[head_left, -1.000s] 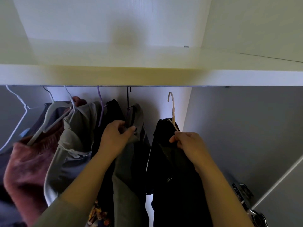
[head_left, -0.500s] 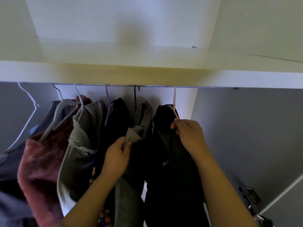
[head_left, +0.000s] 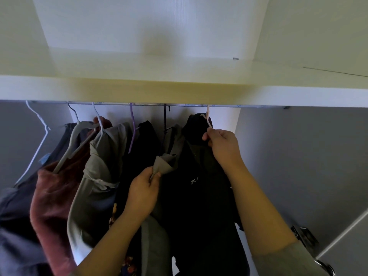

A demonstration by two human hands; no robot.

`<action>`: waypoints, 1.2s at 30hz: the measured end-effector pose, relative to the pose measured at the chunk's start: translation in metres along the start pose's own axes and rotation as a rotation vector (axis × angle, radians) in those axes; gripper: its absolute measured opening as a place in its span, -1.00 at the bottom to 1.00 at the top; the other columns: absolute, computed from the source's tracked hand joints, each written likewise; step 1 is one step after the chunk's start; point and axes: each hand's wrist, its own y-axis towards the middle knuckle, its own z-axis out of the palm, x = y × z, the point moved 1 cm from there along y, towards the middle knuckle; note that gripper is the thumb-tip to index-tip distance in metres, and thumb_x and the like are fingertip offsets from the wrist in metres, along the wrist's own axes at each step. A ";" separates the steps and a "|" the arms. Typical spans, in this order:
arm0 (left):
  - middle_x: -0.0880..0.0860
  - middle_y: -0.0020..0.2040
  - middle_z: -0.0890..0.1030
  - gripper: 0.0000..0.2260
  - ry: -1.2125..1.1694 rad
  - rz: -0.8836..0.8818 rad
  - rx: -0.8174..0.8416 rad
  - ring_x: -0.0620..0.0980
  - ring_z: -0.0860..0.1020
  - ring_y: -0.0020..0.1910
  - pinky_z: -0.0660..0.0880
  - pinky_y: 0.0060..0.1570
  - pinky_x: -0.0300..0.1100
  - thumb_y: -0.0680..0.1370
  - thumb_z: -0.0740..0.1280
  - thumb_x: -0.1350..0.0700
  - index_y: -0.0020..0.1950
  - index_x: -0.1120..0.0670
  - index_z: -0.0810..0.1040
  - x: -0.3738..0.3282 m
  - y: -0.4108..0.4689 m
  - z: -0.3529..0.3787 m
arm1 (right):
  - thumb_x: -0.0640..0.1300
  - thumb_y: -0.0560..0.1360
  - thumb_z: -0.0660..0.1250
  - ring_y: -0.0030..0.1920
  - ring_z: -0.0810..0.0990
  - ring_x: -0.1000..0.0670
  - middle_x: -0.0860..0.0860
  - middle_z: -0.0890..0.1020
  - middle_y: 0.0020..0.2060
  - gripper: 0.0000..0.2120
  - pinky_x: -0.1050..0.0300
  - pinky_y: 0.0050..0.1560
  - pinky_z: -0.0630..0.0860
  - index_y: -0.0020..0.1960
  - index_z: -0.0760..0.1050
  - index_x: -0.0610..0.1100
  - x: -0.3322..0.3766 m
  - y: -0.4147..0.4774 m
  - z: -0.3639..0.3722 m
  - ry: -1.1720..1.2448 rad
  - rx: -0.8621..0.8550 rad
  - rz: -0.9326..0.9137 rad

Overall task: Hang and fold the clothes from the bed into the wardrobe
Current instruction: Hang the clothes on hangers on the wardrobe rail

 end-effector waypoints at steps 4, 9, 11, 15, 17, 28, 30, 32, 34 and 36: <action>0.00 -0.33 0.52 -0.89 0.007 -0.008 -0.008 -0.30 0.49 -0.33 0.34 -0.36 -0.45 0.61 0.26 0.20 -0.08 0.12 0.55 0.000 0.000 0.001 | -0.07 0.66 0.12 -0.45 0.41 0.12 0.05 0.47 -0.46 -0.60 0.28 -0.33 0.31 -0.29 0.55 -0.06 -0.012 0.005 0.010 -0.079 0.016 0.058; 0.03 -0.30 0.54 -0.89 -0.029 -0.028 0.012 -0.26 0.50 -0.32 0.36 -0.35 -0.45 0.61 0.25 0.18 -0.07 0.06 0.54 0.002 -0.001 -0.001 | -0.06 0.67 0.07 -0.36 0.46 0.08 0.03 0.51 -0.39 -0.57 0.32 -0.27 0.31 -0.30 0.51 -0.03 -0.027 0.008 0.019 -0.160 0.043 0.081; 0.06 -0.29 0.55 -0.89 -0.043 -0.031 0.010 -0.23 0.50 -0.32 0.37 -0.35 -0.44 0.61 0.25 0.18 -0.07 0.05 0.55 0.001 -0.001 -0.002 | -0.03 0.67 0.08 -0.36 0.46 0.09 0.02 0.52 -0.37 -0.60 0.32 -0.27 0.32 -0.25 0.55 -0.05 -0.028 0.008 0.017 -0.186 0.066 0.094; 0.10 -0.25 0.58 -0.89 -0.063 -0.033 0.013 -0.12 0.53 -0.26 0.38 -0.33 -0.41 0.62 0.25 0.18 -0.04 0.08 0.56 0.002 -0.002 -0.003 | 0.10 0.62 0.16 -0.28 0.51 0.10 -0.03 0.57 -0.22 -0.67 0.35 -0.25 0.33 -0.05 0.54 -0.13 -0.029 -0.010 0.011 -0.315 0.114 0.085; 0.09 -0.23 0.59 -0.89 -0.078 -0.041 0.022 -0.10 0.54 -0.23 0.39 -0.30 -0.39 0.62 0.25 0.17 -0.02 0.07 0.57 0.003 -0.002 -0.003 | 0.15 0.57 0.25 -0.14 0.55 0.12 0.08 0.56 -0.09 -0.76 0.36 -0.11 0.44 0.05 0.48 -0.01 -0.035 -0.032 0.007 -0.325 0.093 0.025; -0.05 -0.22 0.58 -0.89 -0.108 -0.047 0.018 -0.32 0.53 -0.21 0.36 -0.29 -0.53 0.63 0.24 0.14 0.06 -0.03 0.54 0.007 -0.005 0.002 | -0.15 0.63 0.21 0.55 0.15 -0.10 -0.04 0.10 0.56 -0.40 -0.06 0.53 0.16 0.58 0.03 -0.09 -0.068 -0.084 -0.002 -0.293 0.075 0.223; -0.05 -0.25 0.56 -0.89 -0.121 -0.051 0.023 -0.30 0.52 -0.26 0.37 -0.31 -0.50 0.64 0.22 0.14 0.05 -0.03 0.52 0.009 -0.008 0.002 | -0.16 0.65 0.17 0.54 0.16 -0.09 -0.04 0.13 0.56 -0.45 -0.05 0.53 0.15 0.58 0.05 -0.09 -0.071 -0.090 0.002 -0.285 0.085 0.232; -0.01 -0.31 0.51 -0.89 -0.121 -0.069 0.041 -0.24 0.49 -0.35 0.38 -0.36 -0.43 0.64 0.22 0.13 -0.02 0.01 0.52 0.012 -0.013 0.003 | -0.14 0.66 0.14 0.53 0.21 -0.09 -0.05 0.18 0.55 -0.46 -0.03 0.52 0.16 0.58 0.03 -0.08 -0.073 -0.097 0.007 -0.250 0.080 0.259; 0.05 -0.33 0.49 -0.86 -0.126 -0.090 0.061 -0.16 0.46 -0.38 0.38 -0.38 -0.35 0.63 0.22 0.14 -0.09 0.09 0.51 0.017 -0.020 0.004 | -0.12 0.66 0.12 0.52 0.24 -0.11 -0.06 0.20 0.55 -0.45 0.00 0.51 0.17 0.58 -0.03 -0.07 -0.075 -0.103 0.012 -0.224 0.090 0.289; 0.09 -0.27 0.54 -0.89 -0.135 -0.098 0.071 -0.04 0.52 -0.30 0.43 -0.30 -0.26 0.62 0.26 0.16 -0.07 0.14 0.52 0.022 -0.026 0.003 | -0.13 0.67 0.10 0.51 0.27 -0.13 -0.08 0.23 0.54 -0.45 0.01 0.50 0.18 0.59 -0.05 -0.08 -0.079 -0.109 0.015 -0.244 0.105 0.316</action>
